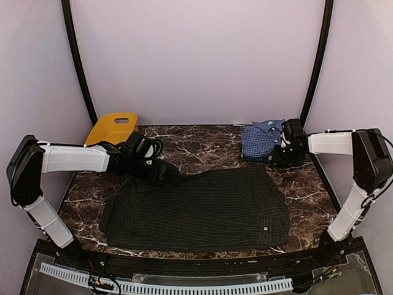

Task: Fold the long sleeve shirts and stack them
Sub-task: Move the square-folded shirt to the corner of the board, then pick up the sleeve from the center of the board.

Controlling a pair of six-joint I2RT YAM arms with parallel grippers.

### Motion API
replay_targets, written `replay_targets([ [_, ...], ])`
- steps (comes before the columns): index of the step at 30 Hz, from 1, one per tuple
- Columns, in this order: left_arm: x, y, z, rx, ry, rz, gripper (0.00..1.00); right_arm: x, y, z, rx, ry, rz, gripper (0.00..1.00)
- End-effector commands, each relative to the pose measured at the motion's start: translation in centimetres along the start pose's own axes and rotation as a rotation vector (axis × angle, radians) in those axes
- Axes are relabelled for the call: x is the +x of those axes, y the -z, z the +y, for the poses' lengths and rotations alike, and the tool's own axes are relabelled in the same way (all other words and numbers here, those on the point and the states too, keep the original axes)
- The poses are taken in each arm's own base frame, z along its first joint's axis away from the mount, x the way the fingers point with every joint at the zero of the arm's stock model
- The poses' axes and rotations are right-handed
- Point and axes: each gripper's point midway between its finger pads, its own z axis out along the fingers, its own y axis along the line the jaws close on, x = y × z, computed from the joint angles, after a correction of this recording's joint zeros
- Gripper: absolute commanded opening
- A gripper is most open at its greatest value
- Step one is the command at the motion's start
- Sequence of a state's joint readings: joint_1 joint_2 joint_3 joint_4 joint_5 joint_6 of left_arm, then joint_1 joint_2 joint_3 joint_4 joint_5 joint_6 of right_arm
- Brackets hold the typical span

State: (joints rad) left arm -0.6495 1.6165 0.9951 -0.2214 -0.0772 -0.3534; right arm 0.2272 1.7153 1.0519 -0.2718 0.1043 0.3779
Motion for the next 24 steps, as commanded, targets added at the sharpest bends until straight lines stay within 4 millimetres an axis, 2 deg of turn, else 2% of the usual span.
replay_targets([
  [1, -1.3, 0.8, 0.6, 0.023, 0.007, 0.012, 0.91, 0.8, 3.4, 5.3, -0.146, 0.089, -0.041, 0.44],
  [4, -0.7, 0.9, 1.6, -0.016, 0.005, 0.047, 0.89, 2.4, 4.3, 7.4, -0.193, 0.125, -0.023, 0.44],
  [8, 0.7, 0.5, 4.3, -0.13, 0.001, 0.095, 0.9, 4.0, 4.7, 9.1, -0.234, 0.151, -0.001, 0.44],
  [10, 1.2, 0.2, 5.2, -0.171, 0.006, 0.111, 0.9, 4.6, 4.5, 9.6, -0.241, 0.162, 0.011, 0.44],
  [15, 2.2, -1.6, 5.5, -0.177, 0.016, 0.138, 0.9, 6.0, 3.7, 9.9, -0.245, 0.169, 0.039, 0.44],
  [17, 2.4, -2.2, 5.6, -0.183, 0.021, 0.138, 0.84, 6.6, 3.4, 9.8, -0.243, 0.17, 0.05, 0.44],
  [21, 2.3, -2.5, 5.6, -0.182, 0.027, 0.121, 0.56, 7.5, 3.1, 9.5, -0.238, 0.17, 0.066, 0.43],
  [24, 2.1, -2.2, 5.7, -0.186, 0.029, 0.107, 0.41, 7.8, 3.1, 9.3, -0.237, 0.168, 0.068, 0.43],
])
